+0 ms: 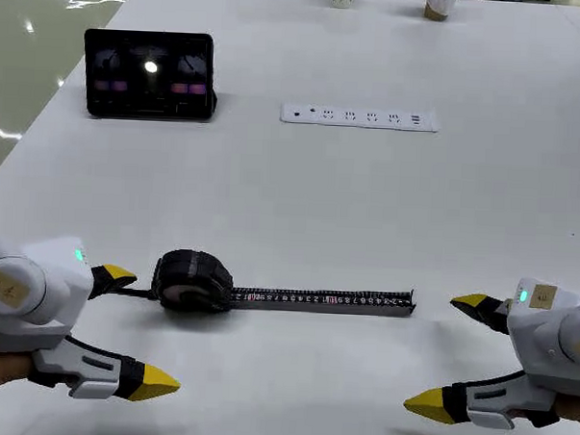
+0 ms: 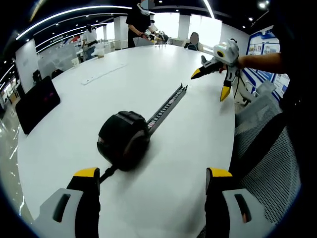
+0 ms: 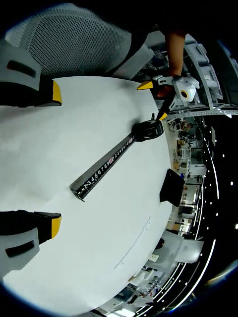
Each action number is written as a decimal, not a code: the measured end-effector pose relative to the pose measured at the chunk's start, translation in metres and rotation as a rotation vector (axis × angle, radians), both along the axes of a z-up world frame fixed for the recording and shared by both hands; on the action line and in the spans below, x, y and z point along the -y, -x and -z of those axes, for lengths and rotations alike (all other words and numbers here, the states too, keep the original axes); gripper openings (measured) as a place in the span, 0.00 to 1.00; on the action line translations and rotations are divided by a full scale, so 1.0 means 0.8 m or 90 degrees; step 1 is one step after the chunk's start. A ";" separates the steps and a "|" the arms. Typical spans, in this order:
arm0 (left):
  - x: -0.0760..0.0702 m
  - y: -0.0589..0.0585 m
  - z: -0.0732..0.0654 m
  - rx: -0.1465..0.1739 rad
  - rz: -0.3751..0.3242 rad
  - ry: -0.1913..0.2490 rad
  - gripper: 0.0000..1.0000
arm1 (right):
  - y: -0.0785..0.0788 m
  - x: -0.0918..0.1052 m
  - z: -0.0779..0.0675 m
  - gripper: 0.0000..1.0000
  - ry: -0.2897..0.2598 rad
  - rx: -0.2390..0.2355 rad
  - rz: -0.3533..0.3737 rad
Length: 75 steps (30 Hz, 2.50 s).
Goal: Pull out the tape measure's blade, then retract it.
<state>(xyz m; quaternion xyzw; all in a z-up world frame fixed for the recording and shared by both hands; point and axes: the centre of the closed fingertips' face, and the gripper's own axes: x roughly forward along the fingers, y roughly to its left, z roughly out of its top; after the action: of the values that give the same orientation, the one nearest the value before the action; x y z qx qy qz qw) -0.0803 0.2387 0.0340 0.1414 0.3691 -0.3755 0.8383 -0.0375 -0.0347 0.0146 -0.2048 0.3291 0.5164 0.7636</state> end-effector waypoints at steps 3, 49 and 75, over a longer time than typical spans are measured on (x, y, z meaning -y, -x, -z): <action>0.000 0.003 0.002 0.002 -0.004 -0.003 0.85 | 0.002 -0.001 0.001 0.88 -0.002 0.001 0.005; 0.013 0.025 -0.020 0.073 -0.182 0.041 0.98 | 0.037 -0.032 -0.021 0.96 -0.083 0.028 0.125; 0.027 0.032 -0.026 0.089 -0.241 0.049 0.99 | 0.049 -0.049 -0.033 0.98 -0.114 0.032 0.182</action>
<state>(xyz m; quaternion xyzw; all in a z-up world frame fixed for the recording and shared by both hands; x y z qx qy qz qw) -0.1063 0.2170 0.0549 0.0627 0.3152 -0.2141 0.9224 -0.0768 0.0046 0.0411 -0.0999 0.2881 0.4246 0.8525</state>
